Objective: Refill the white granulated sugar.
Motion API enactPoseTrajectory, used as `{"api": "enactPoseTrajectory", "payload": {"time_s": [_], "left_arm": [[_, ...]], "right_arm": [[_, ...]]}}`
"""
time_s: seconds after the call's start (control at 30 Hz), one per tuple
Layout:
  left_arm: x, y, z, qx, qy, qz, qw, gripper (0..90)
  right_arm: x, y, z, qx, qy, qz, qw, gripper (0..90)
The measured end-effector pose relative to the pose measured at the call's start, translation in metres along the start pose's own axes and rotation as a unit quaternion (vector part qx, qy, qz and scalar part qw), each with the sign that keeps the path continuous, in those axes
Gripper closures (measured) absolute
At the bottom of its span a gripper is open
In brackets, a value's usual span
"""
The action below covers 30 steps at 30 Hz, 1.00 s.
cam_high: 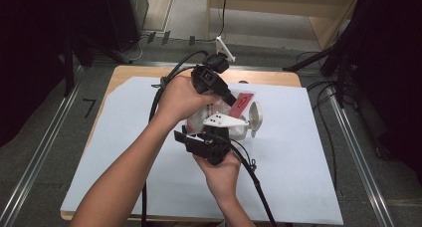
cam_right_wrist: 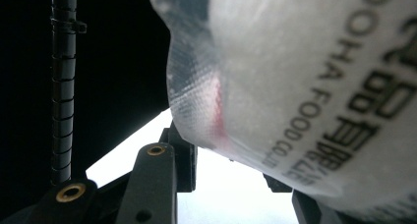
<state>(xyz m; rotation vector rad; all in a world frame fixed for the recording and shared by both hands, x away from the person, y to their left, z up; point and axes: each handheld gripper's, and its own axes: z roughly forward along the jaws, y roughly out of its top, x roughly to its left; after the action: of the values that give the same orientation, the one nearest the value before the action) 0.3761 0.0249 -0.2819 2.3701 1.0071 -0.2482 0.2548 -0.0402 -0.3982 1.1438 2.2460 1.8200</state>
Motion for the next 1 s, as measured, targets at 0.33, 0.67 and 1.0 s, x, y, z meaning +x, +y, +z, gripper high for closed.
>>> {"api": "enactPoseTrajectory", "payload": {"time_s": [0.33,0.67,1.0], "left_arm": [[0.0039,0.0001,-0.0005,0.005,-0.007,-0.014,0.9999,82.0],[0.0036,-0.0002,-0.0005,0.003,-0.007,-0.016,0.9998,82.0],[0.0033,0.0001,-0.0004,0.004,-0.005,-0.009,0.9999,81.8]], "right_arm": [[0.0017,0.0011,0.0003,0.006,-0.001,-0.008,1.0,64.5],[0.0015,0.0003,0.0,0.005,0.0,-0.011,0.9999,64.6],[0.0017,0.0005,-0.0001,0.005,-0.002,-0.009,0.9999,64.5]]}}
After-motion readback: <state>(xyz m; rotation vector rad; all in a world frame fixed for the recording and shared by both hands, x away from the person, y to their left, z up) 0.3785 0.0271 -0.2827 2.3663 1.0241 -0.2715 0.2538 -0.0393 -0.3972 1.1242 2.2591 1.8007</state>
